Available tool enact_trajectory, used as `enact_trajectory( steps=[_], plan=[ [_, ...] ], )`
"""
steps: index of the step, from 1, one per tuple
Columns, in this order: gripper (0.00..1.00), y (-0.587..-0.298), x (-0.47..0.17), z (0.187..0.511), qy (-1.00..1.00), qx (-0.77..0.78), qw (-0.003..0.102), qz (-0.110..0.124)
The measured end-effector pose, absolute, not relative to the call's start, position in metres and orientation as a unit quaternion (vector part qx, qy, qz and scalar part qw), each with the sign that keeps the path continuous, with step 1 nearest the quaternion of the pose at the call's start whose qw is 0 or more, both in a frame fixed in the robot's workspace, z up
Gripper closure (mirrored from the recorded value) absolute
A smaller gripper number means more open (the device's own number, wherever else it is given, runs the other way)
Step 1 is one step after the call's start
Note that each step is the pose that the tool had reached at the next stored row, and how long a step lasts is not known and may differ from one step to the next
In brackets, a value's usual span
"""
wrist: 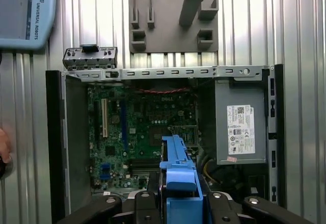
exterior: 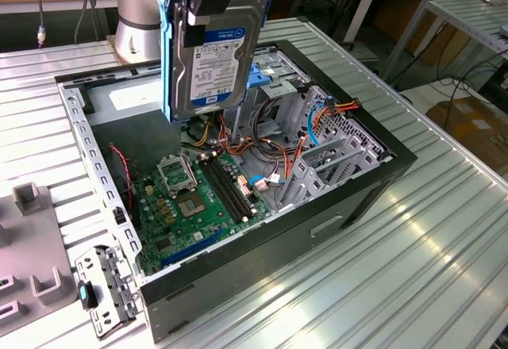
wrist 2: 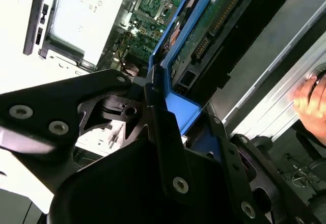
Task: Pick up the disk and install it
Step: 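Insert the disk into the insertion slot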
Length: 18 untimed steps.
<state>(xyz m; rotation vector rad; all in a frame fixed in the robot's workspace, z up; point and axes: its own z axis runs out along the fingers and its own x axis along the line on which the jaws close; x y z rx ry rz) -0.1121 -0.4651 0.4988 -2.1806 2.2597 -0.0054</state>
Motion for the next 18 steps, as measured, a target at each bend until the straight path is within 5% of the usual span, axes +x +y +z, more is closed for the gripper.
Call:
enact_trajectory(
  steps=[18],
  plan=[
    [0.63, -0.513, -0.112, 0.498, 0.72, -0.694, 0.0, -0.002]
  ],
)
